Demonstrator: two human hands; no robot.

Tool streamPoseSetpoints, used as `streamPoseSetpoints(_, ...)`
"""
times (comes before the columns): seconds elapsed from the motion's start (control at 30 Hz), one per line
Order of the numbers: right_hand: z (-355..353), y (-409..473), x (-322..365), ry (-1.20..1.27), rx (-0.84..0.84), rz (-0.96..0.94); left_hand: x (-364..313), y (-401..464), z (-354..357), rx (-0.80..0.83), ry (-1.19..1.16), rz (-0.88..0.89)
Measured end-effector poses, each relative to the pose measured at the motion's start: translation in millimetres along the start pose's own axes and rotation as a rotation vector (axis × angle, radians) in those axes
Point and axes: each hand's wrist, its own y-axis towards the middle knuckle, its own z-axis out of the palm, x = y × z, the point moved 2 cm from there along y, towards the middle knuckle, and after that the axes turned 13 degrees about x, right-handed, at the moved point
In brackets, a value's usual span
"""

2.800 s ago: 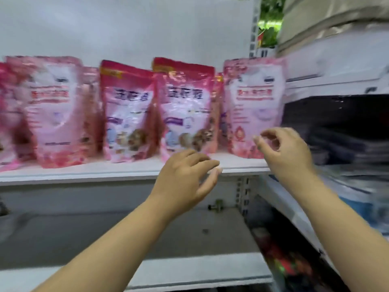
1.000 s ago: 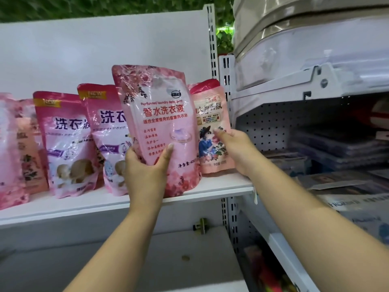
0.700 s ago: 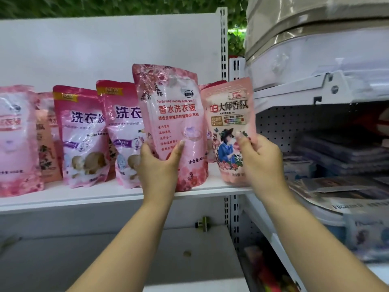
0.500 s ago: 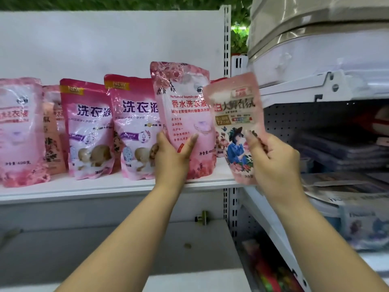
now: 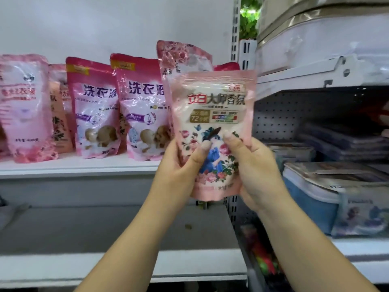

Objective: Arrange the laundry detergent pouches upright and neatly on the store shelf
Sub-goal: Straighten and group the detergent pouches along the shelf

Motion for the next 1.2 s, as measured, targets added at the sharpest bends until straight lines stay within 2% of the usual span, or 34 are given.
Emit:
streamPoseSetpoints(0.1,29.6,10.6,-20.2,-0.013,0.090,0.041,4.7,-13.0,-33.3,-0.181,-0.015,0.025)
streamPoseSetpoints(0.23,76.1,24.2,-40.4,-0.154,0.241,-0.025,-2.1,-44.7,-98.6,-0.398,0.067,0.086)
streamPoseSetpoints(0.3,101.1,27.0,-53.9,-0.308,0.326,-0.077,-7.8,-62.7,-141.3,-0.490,0.112,0.130)
streamPoseSetpoints(0.43,188.7,29.5,-84.6,-0.840,0.576,-0.238,-22.3,-101.5,-231.4,-0.639,0.187,0.198)
streamPoseSetpoints(0.57,273.0,40.7,-100.1,-0.735,0.616,-0.226,-24.1,-132.0,-319.6,-0.765,0.167,0.203)
streamPoseSetpoints(0.7,336.6,61.2,-128.2,-0.898,0.653,-0.240,-30.8,-151.6,-407.4,-0.811,0.236,0.162)
streamPoseSetpoints(0.8,374.3,71.5,-156.7,-1.176,0.703,-0.220,-34.9,-151.8,-464.7,-0.811,0.310,0.150)
streamPoseSetpoints(0.9,389.3,79.4,-183.6,-1.444,0.635,-0.182,-36.5,-131.0,-510.3,-0.785,0.349,0.148)
streamPoseSetpoints(0.97,389.3,77.6,-197.5,-1.570,0.578,-0.158,-32.6,-112.8,-524.9,-0.743,0.361,0.120)
streamPoseSetpoints(1.2,389.0,73.1,-209.8,-1.667,0.501,-0.175,-8.4,-71.7,-546.1,-0.685,0.518,0.018)
